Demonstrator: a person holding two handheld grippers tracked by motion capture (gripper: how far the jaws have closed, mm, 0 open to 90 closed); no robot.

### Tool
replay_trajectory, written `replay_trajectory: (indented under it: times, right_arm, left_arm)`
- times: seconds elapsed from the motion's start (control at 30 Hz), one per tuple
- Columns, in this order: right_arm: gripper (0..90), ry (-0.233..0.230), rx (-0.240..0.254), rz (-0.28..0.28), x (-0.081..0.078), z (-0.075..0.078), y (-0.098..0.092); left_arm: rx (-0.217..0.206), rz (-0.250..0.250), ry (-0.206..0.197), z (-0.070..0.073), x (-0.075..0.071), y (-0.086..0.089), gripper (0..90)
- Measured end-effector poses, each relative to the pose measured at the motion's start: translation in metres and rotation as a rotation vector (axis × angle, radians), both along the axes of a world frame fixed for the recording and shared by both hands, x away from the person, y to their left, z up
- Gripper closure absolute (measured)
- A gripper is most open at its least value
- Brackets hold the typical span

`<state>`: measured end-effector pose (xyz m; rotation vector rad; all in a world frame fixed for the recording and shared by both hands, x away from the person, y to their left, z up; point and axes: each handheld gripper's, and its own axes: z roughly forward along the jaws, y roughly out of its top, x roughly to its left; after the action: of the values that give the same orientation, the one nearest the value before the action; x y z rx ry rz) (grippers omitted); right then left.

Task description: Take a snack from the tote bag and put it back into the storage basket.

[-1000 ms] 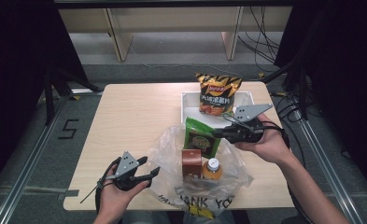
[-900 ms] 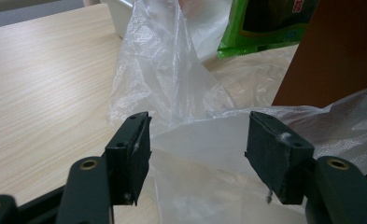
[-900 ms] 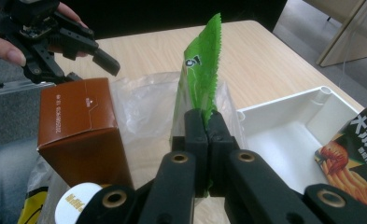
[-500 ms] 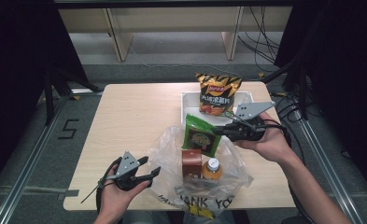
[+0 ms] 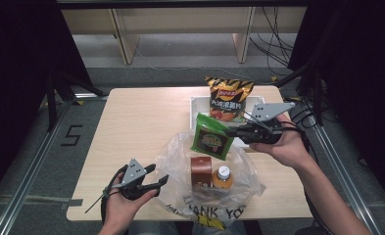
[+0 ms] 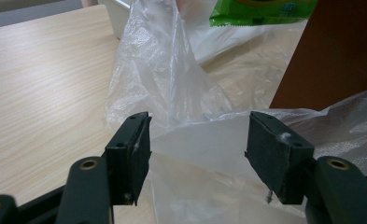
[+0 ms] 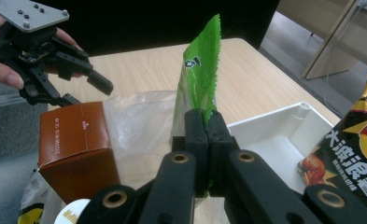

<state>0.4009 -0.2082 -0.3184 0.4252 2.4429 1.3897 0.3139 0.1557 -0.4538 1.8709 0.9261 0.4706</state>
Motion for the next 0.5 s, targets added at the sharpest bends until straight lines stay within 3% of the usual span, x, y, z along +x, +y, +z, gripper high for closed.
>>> replay_trajectory:
  times: [0.03, 0.5]
  right_arm:
    - [90.0, 0.018, 0.003, -0.006, -0.001, 0.001, 0.0]
    - [90.0, -0.014, 0.002, -0.007, 0.005, 0.014, -0.001]
  left_arm:
    - [-0.004, -0.004, -0.001, 0.0, 0.001, 0.0, 39.4]
    - [-0.001, -0.007, -0.006, 0.0, -0.001, -0.001, 39.3]
